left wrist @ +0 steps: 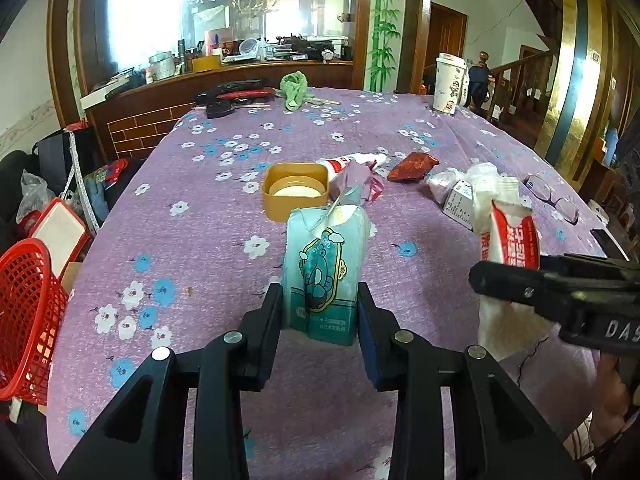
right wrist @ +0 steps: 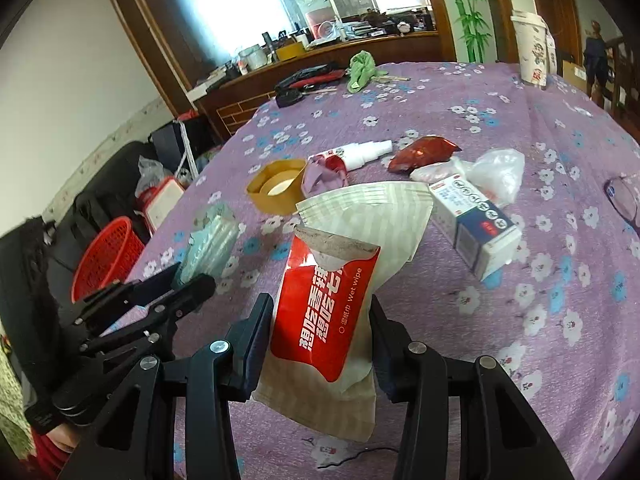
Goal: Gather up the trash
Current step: 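Grasp the teal tissue pack with the left gripper while the right holds the wipe pack, then carry tissue pack and wipe pack over the red basket and open both grippers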
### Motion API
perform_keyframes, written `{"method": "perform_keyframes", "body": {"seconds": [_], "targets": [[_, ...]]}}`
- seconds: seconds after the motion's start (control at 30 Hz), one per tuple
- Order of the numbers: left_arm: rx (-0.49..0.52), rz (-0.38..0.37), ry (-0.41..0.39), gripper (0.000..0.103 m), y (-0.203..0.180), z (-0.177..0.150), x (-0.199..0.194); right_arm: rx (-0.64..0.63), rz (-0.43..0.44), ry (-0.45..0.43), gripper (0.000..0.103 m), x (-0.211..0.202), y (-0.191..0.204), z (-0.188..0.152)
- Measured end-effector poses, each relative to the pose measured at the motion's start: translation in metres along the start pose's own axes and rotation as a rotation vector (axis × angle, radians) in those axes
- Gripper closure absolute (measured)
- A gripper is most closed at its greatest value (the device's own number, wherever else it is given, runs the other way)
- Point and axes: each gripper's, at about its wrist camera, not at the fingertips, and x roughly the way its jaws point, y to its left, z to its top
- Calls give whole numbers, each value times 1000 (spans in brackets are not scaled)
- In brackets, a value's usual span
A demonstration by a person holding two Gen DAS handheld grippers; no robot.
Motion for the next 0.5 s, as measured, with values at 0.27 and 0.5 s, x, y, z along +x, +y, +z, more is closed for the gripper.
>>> {"method": "perform_keyframes", "body": {"seconds": [0.27,0.5], "targets": [[-23,20,-17,69,14,-4,-6,-94,-107,1,54,7,19,-4],[-30,29,-14,69,18,-8,-6,-143,-179,-2,54,11,23,-7]]}}
